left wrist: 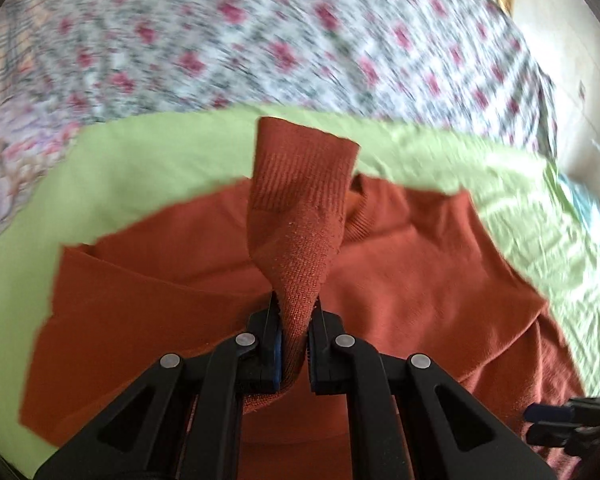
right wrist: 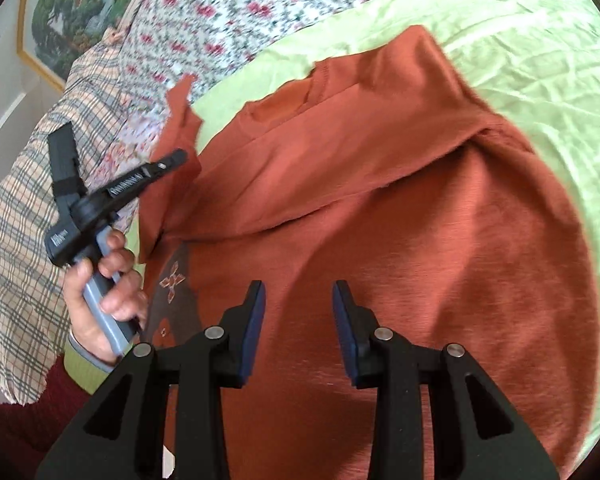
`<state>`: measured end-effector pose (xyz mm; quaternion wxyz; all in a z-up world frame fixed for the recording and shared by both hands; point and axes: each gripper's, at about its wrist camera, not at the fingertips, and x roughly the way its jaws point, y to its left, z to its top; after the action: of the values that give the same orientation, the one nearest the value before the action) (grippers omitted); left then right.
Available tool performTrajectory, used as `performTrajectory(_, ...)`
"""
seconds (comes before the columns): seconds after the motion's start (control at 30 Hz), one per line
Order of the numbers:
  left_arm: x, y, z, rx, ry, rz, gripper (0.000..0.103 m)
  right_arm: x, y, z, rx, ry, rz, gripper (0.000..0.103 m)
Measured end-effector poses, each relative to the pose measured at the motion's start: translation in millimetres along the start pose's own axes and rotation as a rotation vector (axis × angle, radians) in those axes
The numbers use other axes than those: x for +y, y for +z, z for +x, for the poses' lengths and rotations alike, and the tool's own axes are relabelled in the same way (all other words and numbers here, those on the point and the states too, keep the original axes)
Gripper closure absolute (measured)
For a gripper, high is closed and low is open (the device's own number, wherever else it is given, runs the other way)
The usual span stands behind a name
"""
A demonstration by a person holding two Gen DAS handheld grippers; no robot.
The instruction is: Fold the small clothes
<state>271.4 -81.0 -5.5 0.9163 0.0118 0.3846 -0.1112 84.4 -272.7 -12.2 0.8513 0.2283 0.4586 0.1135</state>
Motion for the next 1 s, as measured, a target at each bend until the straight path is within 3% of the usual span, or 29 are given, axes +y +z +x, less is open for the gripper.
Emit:
performTrajectory(0.1,-20,-5,31,0.063,-0.010,0.037,0.094,-10,2,-5,-0.020,-0.013,0.036,0.067)
performTrajectory(0.2,-29,-19,39,0.082,-0.007,0.065,0.085,-21,6,-8,-0.042,-0.036,0.074,0.067)
performTrajectory(0.33,-29,-29,20,0.070,-0.046,0.090,0.056,-24,17,-5,-0.060,-0.042,0.093,0.063)
performTrajectory(0.43,-19,-42,-6,0.052,-0.025,0.096,0.053,-19,33,3,-0.075,-0.024,0.084,0.062)
performTrajectory(0.57,14,-63,-45,0.036,0.030,0.041,0.049,-11,57,18,-0.092,0.005,0.072,0.062)
performTrajectory(0.63,38,-76,-64,0.027,0.094,-0.012,0.043,-9,72,29,-0.089,0.012,0.062,0.060)
performTrajectory(0.7,67,-87,-78,0.025,0.174,-0.075,0.043,-9,86,45,-0.082,0.010,0.068,0.052)
performTrajectory(0.8,116,-104,-91,0.041,0.284,-0.193,0.043,-12,96,70,-0.047,0.004,0.095,0.052)
performTrajectory(0.9,150,-110,-83,0.101,0.306,-0.282,0.044,-10,100,96,-0.010,0.000,0.107,0.052)
performTrajectory(1.0,165,-107,-69,0.135,0.283,-0.319,0.044,-5,104,113,-0.011,-0.025,0.109,0.052)
